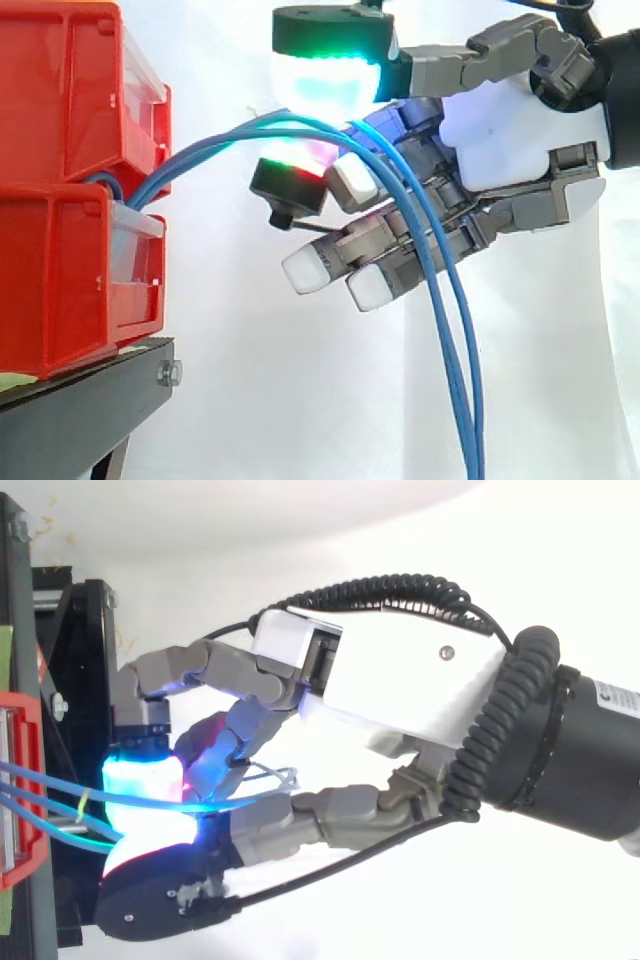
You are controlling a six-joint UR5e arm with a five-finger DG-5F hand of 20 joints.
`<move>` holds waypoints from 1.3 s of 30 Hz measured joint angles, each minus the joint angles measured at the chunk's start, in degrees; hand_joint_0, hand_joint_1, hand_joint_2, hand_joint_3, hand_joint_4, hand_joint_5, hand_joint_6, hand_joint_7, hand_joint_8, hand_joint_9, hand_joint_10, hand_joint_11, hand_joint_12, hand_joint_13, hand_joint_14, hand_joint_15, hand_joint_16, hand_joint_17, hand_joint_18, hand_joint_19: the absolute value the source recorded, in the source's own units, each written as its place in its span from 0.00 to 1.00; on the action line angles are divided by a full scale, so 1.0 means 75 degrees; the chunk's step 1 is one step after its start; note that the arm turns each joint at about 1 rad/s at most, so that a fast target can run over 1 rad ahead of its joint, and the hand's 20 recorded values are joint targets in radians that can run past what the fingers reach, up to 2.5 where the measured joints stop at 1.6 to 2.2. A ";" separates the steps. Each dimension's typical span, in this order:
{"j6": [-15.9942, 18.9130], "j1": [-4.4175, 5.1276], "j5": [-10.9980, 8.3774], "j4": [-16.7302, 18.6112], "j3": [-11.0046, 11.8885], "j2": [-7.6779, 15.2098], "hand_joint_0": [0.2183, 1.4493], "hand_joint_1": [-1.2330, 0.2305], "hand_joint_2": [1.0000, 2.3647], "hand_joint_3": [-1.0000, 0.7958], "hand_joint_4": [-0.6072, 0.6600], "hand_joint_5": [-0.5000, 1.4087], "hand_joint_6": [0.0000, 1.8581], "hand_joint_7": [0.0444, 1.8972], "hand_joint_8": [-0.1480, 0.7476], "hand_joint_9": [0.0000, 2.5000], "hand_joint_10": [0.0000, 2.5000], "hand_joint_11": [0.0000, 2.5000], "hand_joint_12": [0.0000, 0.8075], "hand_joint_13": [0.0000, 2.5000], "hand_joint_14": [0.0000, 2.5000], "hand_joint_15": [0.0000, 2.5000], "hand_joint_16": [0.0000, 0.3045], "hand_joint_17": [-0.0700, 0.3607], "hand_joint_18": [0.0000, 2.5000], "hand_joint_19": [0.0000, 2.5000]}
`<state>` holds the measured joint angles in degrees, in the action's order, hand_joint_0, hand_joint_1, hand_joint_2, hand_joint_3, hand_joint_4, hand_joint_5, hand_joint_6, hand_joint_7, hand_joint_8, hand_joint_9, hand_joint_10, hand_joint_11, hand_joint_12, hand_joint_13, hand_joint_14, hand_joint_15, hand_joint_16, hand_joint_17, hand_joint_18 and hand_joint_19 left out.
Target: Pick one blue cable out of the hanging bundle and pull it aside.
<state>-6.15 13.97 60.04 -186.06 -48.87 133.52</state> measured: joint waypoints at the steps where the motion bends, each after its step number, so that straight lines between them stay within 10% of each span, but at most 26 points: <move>1: 0.0000 0.0000 -0.0001 0.0000 0.0000 0.0000 0.48 0.20 0.00 0.28 0.51 0.19 0.50 0.84 0.49 0.39 0.01 0.22 0.47 0.31 0.01 0.16 0.18 0.44 0.29 0.17; 11: 0.0000 0.0006 -0.0001 -0.0056 0.0054 0.0000 0.17 0.37 0.00 0.28 0.61 0.20 0.48 0.73 0.57 0.42 0.01 0.22 0.56 0.32 0.01 0.16 0.22 0.52 0.30 0.20; 28: -0.0006 0.0007 -0.0004 -0.0098 0.0094 0.0006 0.26 0.51 0.01 0.41 0.65 0.20 0.47 0.74 0.56 0.42 0.01 0.22 0.54 0.31 0.01 0.17 0.20 0.49 0.27 0.24; 39: -0.0004 -0.0062 0.0012 -0.0286 -0.0064 0.0012 0.21 0.56 0.00 0.28 0.65 0.19 0.47 0.70 0.57 0.42 0.01 0.21 0.56 0.31 0.01 0.17 0.21 0.50 0.28 0.23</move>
<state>-6.18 13.51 60.13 -188.21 -49.35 133.61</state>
